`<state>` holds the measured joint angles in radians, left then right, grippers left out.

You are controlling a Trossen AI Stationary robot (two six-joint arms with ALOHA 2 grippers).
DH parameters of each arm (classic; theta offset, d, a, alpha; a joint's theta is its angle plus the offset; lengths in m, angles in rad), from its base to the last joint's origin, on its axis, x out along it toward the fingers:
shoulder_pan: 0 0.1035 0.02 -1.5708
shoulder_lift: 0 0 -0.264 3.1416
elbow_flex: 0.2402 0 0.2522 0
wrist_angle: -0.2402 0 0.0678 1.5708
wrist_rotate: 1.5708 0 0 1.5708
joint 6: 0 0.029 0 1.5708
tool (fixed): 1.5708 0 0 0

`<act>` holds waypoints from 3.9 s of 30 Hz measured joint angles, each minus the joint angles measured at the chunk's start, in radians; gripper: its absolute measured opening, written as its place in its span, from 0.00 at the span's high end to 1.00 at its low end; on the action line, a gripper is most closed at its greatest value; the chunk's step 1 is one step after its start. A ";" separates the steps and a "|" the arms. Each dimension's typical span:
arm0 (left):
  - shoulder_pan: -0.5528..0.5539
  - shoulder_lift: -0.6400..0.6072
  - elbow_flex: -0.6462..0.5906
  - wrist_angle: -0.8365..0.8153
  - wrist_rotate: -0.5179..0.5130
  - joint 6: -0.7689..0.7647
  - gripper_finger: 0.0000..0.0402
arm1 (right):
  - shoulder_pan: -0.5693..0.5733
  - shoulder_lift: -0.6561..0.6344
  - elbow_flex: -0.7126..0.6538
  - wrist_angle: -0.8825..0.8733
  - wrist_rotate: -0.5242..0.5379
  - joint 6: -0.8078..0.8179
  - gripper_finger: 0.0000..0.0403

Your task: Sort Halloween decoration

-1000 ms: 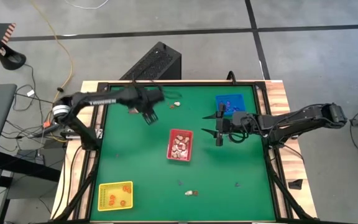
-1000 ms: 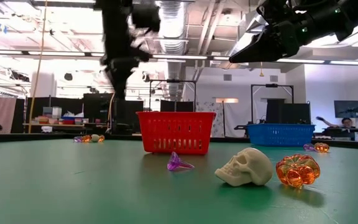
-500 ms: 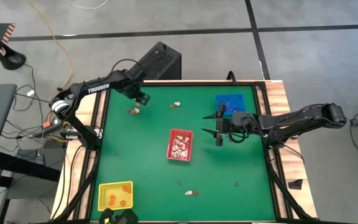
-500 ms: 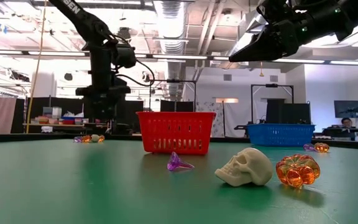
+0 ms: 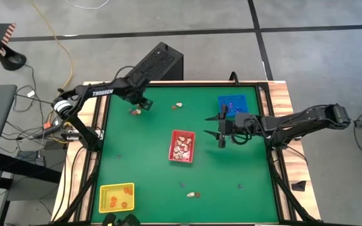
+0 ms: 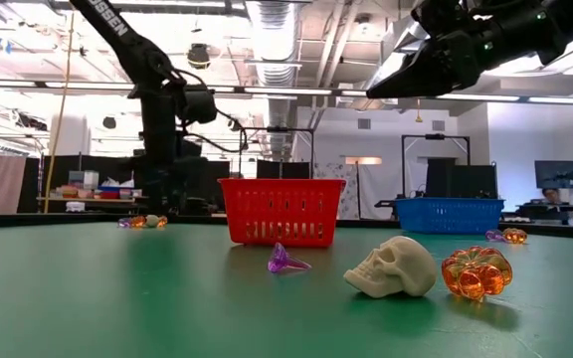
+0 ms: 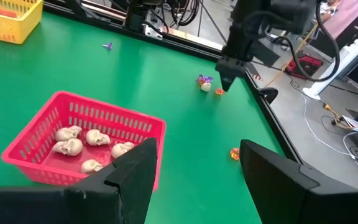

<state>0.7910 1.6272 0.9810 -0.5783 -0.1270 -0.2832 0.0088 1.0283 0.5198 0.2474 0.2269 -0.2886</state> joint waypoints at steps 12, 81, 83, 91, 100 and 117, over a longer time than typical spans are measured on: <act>-0.009 0.039 -0.077 0.102 0.000 -0.021 0.54 | 0.003 0.000 0.000 0.001 0.000 0.000 0.36; -1.589 -0.255 -0.087 -0.039 0.253 -0.966 0.75 | 0.054 0.000 0.039 0.049 -0.024 0.087 0.36; -1.601 -0.217 -0.087 -0.039 0.284 -0.967 0.74 | 0.105 0.005 0.058 0.050 -0.046 0.128 0.36; -1.610 -0.135 -0.087 -0.074 0.348 -0.862 0.69 | 0.348 0.097 0.151 0.049 0.071 0.135 0.36; -1.610 -0.149 -0.086 -0.096 0.351 -0.722 0.60 | 0.593 0.364 0.367 -0.168 0.220 0.401 0.36; -1.552 -0.189 -0.056 0.387 -0.402 0.243 0.62 | 0.841 0.615 0.842 -1.381 -0.020 1.457 0.36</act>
<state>-0.7614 1.4379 0.9247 -0.1917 -0.5289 -0.0399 0.8495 1.6436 1.3619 -1.1331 0.2067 1.1689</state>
